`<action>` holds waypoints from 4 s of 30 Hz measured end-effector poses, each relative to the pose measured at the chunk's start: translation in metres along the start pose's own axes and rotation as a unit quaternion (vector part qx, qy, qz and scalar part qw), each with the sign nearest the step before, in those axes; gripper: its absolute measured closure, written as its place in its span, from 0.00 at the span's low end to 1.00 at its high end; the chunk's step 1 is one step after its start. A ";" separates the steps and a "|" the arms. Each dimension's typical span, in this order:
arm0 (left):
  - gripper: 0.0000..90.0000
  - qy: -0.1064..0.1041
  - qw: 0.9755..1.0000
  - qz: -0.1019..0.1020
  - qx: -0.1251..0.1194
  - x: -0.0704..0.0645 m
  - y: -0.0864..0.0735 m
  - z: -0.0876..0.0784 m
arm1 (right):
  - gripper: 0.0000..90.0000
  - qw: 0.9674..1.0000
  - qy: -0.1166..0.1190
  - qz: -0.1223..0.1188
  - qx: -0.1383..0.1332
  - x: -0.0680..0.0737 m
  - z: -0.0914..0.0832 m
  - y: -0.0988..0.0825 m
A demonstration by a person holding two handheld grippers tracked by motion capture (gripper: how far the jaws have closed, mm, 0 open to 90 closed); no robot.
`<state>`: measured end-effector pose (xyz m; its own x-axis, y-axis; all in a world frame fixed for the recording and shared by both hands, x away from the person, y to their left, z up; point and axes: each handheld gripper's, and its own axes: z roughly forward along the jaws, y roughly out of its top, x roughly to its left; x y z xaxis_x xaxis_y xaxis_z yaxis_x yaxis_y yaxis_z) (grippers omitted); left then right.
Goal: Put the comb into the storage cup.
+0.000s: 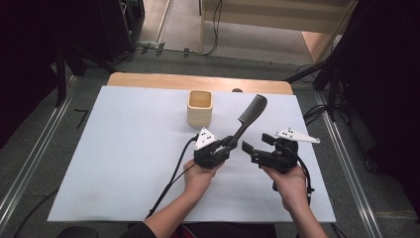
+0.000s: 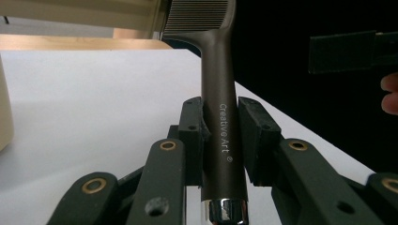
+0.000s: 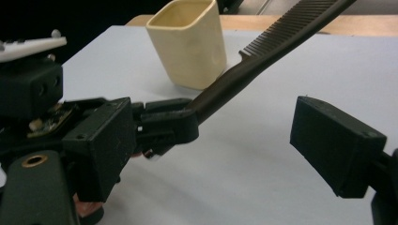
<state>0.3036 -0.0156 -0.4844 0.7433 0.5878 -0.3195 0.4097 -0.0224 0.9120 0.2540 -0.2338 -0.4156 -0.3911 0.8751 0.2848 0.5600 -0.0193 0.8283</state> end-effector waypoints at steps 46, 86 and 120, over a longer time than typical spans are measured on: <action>0.81 -0.020 0.997 -0.026 -0.064 -0.001 -0.008 0.019 | 0.31 0.992 -0.003 0.124 -0.003 -0.028 0.052 0.021; 0.81 -0.027 0.997 -0.024 -0.064 -0.004 -0.011 0.020 | 0.74 0.977 0.013 0.212 0.020 -0.030 0.058 0.022; 0.48 -0.045 0.998 -0.035 0.032 0.009 0.002 0.017 | 0.78 0.982 -0.011 0.187 0.031 -0.036 0.056 0.023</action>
<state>0.3198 -0.0244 -0.4896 0.7551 0.5152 -0.4055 0.4926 -0.0375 0.8695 0.3215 -0.2387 -0.4338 -0.1343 0.8231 0.5517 0.7047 -0.3121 0.6372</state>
